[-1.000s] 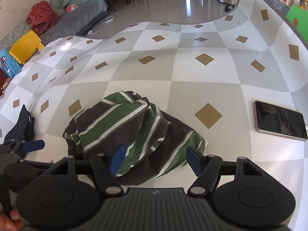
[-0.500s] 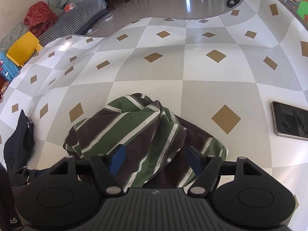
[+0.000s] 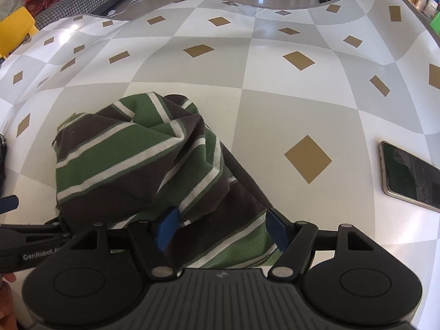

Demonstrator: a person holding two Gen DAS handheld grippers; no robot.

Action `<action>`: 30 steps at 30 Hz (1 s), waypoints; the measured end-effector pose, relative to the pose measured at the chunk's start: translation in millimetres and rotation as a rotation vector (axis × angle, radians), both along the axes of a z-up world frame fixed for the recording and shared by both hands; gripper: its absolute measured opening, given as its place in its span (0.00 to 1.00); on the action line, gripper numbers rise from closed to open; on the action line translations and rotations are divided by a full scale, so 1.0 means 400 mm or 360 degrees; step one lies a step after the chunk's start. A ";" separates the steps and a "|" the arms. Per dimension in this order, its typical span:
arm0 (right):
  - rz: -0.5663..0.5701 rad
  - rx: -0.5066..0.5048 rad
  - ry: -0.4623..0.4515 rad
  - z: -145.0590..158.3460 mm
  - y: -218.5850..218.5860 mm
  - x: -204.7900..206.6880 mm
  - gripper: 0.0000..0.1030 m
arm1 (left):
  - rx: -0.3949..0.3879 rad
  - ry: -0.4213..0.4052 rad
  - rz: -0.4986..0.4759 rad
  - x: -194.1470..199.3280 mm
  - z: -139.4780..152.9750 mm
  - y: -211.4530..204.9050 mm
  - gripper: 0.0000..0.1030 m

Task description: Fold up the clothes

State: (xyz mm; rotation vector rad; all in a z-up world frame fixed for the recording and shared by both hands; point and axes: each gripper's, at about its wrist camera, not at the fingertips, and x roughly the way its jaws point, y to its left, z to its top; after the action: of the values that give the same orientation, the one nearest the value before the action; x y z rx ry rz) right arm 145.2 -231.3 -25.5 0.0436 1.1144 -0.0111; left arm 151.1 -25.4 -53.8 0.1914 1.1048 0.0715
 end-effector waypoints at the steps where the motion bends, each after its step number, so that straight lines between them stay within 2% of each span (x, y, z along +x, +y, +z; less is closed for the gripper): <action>1: -0.0010 0.0025 -0.0010 0.004 -0.007 -0.002 0.67 | 0.0004 -0.0007 0.0033 0.007 0.003 0.007 1.00; 5: -0.0041 0.0067 -0.0059 0.022 -0.030 -0.005 0.67 | -0.0016 -0.0059 0.0140 0.019 0.026 0.041 1.00; 9: -0.0056 0.0127 -0.0141 0.046 -0.051 -0.010 0.67 | -0.0202 -0.0043 0.0139 0.009 0.056 0.059 1.00; 12: -0.0063 0.0169 -0.0202 0.062 -0.058 -0.015 0.67 | -0.0268 -0.0040 0.0081 -0.011 0.067 0.046 1.00; 19: -0.0070 0.0167 -0.0244 0.077 -0.045 -0.025 0.67 | -0.0222 -0.0049 -0.0058 -0.059 0.064 -0.003 1.00; 25: -0.0078 0.0120 -0.0210 0.068 -0.037 -0.046 0.67 | -0.0213 -0.0021 -0.0075 -0.093 0.060 -0.018 1.00; 30: -0.0225 0.0089 -0.0153 0.057 -0.039 -0.070 0.67 | -0.0215 0.0008 -0.0119 -0.119 0.055 -0.025 1.00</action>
State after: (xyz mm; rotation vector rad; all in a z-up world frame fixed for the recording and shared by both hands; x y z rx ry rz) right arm 117.2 -247.0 -2.5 0.1712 1.0138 -0.1032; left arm 103.5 -35.4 -31.8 0.1118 1.1022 -0.0699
